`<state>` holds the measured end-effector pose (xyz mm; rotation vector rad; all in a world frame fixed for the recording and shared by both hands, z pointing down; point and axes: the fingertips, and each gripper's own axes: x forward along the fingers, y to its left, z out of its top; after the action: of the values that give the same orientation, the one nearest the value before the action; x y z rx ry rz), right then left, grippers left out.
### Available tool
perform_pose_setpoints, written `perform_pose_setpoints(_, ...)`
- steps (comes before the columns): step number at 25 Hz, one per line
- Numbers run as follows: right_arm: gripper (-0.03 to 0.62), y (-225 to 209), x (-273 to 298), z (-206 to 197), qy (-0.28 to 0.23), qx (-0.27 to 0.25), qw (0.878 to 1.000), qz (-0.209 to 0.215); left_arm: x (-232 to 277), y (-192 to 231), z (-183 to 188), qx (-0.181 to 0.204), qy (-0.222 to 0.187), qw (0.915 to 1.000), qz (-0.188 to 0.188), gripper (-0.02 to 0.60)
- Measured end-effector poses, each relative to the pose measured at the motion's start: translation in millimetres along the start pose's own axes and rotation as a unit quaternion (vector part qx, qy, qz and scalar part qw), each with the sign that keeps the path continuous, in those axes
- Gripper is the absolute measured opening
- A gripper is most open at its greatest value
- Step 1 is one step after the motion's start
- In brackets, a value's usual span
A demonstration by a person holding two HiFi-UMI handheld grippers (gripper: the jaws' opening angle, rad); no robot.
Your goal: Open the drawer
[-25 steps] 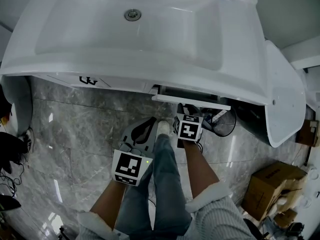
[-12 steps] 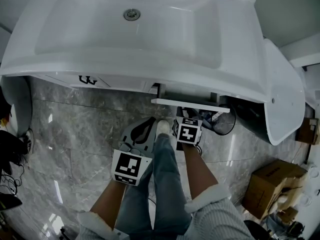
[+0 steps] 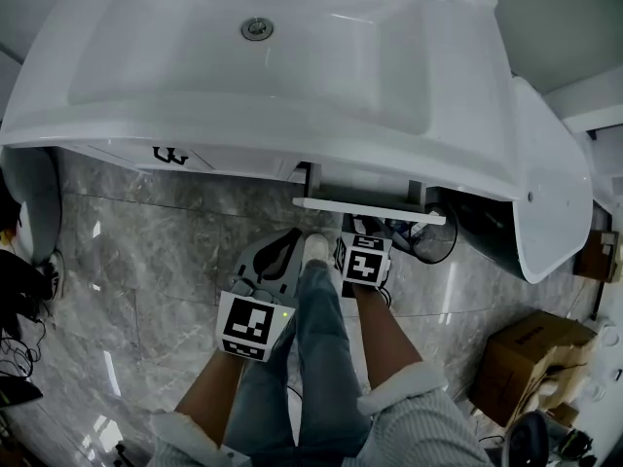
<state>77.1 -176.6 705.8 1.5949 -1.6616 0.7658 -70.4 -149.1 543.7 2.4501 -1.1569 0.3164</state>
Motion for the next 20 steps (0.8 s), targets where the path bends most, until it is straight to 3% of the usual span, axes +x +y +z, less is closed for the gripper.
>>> perform_pose_setpoints(20,0.132,11,-20,-42,0.008,0.014,1.000,0.009,-2,-9,-3,0.005,0.000,1.0000,-0.001,0.023)
